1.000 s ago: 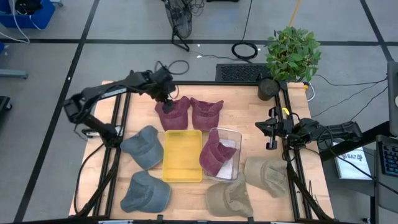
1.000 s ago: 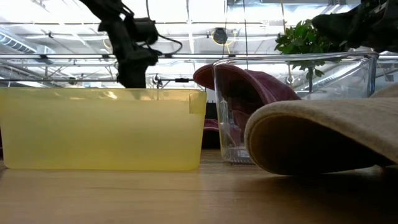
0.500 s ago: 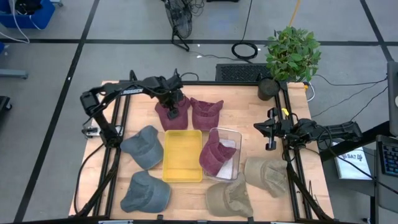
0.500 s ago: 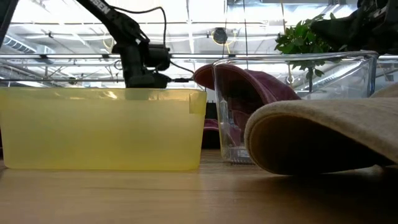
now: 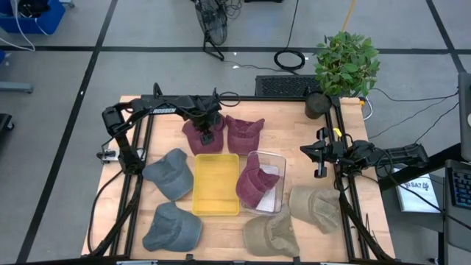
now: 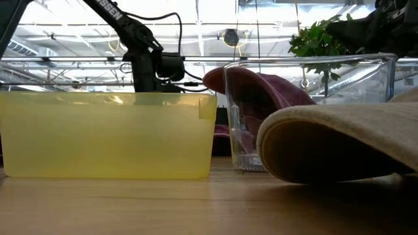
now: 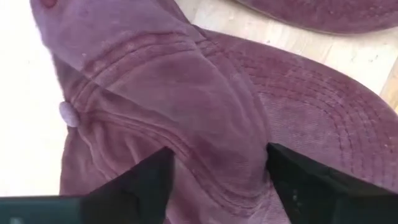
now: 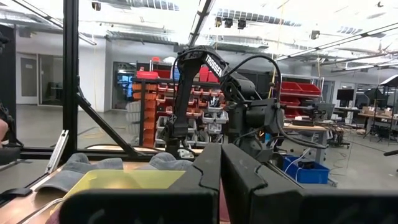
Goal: Pick & Place hat
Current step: Put the left red cap into the transparent bin
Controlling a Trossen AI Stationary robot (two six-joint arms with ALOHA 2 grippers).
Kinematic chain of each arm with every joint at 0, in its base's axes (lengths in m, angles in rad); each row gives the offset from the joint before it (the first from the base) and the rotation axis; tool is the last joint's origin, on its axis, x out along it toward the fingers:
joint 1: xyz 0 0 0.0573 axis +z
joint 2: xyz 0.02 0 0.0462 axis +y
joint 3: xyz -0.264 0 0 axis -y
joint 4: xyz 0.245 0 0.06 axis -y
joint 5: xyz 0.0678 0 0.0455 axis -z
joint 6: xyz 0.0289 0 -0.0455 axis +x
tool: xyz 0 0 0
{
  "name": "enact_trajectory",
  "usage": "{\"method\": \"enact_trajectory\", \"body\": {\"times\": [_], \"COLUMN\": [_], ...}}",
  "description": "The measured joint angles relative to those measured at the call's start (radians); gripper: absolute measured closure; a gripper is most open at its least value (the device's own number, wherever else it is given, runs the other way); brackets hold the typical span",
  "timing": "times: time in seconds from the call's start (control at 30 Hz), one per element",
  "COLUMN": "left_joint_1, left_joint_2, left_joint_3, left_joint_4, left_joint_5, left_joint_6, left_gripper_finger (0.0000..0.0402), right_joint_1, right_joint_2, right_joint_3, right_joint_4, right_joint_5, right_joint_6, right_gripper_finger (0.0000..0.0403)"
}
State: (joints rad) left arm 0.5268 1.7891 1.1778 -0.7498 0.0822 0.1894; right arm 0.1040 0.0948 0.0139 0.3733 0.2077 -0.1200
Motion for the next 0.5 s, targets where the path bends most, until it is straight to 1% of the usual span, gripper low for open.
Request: {"method": "enact_trajectory", "body": {"times": [0.07, 0.13, 0.27, 0.3, 0.37, 0.5], "left_joint_1": [0.0, 0.0, 0.001, 0.001, 0.001, -0.003], "left_joint_2": [-0.005, -0.016, -0.049, -0.063, -0.096, -0.18], "left_joint_3": [0.0, -0.001, -0.002, -0.003, -0.003, -0.001], "left_joint_4": [-0.001, -0.008, -0.011, -0.012, -0.012, -0.016], "left_joint_5": [-0.009, -0.043, -0.135, -0.159, -0.203, -0.252], "left_joint_6": [0.02, 0.038, 0.045, 0.039, 0.025, 0.03], "left_gripper_finger": [0.0198, 0.0245, 0.036, 0.038, 0.0389, 0.0396], "right_joint_1": [0.0, 0.0, 0.0, 0.0, 0.0, 0.0], "right_joint_2": [0.0, 0.0, 0.0, 0.0, 0.0, 0.0], "right_joint_3": [0.0, 0.0, 0.0, 0.0, 0.0, 0.0], "right_joint_4": [0.001, 0.003, 0.003, 0.003, 0.003, 0.001], "right_joint_5": [0.0, 0.0, 0.0, 0.0, 0.0, 0.0], "right_joint_6": [0.0, 0.0, 0.0, 0.0, 0.0, -0.001], "right_gripper_finger": [0.0403, 0.0403, 0.0403, 0.0403, 0.0403, 0.0403]}}
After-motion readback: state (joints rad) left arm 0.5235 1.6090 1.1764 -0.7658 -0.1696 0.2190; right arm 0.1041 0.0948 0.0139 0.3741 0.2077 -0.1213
